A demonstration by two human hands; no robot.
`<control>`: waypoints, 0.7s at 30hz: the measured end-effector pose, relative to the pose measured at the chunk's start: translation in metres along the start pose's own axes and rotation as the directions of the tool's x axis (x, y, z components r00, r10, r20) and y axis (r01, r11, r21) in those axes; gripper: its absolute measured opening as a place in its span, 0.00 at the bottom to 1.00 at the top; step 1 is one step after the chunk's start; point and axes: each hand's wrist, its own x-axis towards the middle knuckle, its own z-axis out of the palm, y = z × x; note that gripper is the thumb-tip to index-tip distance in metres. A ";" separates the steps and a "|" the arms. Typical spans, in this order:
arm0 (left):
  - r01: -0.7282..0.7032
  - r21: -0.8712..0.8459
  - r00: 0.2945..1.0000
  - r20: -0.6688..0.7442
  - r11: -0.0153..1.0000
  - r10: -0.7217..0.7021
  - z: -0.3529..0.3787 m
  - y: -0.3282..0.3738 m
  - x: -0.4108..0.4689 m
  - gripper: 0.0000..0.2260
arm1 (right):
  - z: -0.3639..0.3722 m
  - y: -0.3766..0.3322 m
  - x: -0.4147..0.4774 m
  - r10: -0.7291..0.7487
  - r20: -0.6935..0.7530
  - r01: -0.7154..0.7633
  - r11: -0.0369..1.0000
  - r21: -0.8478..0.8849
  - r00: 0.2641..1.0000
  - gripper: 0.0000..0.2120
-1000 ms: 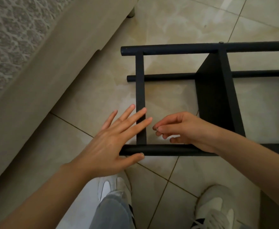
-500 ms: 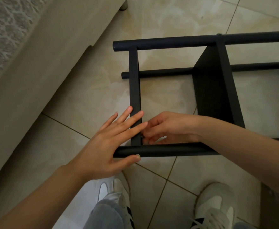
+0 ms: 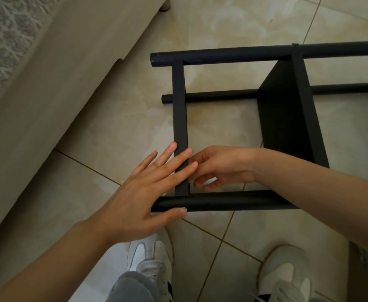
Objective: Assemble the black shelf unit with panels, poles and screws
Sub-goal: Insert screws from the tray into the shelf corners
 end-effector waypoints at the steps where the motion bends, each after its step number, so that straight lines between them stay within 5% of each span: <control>1: -0.002 -0.002 1.000 -0.005 1.000 0.002 0.001 0.000 0.000 0.31 | 0.000 0.000 0.001 0.004 0.002 -0.004 1.000 -0.002 1.000 0.06; 21: -0.019 -0.015 0.999 -0.046 1.000 0.018 0.004 -0.003 0.000 0.31 | 0.002 0.003 0.007 0.055 0.114 -0.046 0.996 -0.082 0.992 0.12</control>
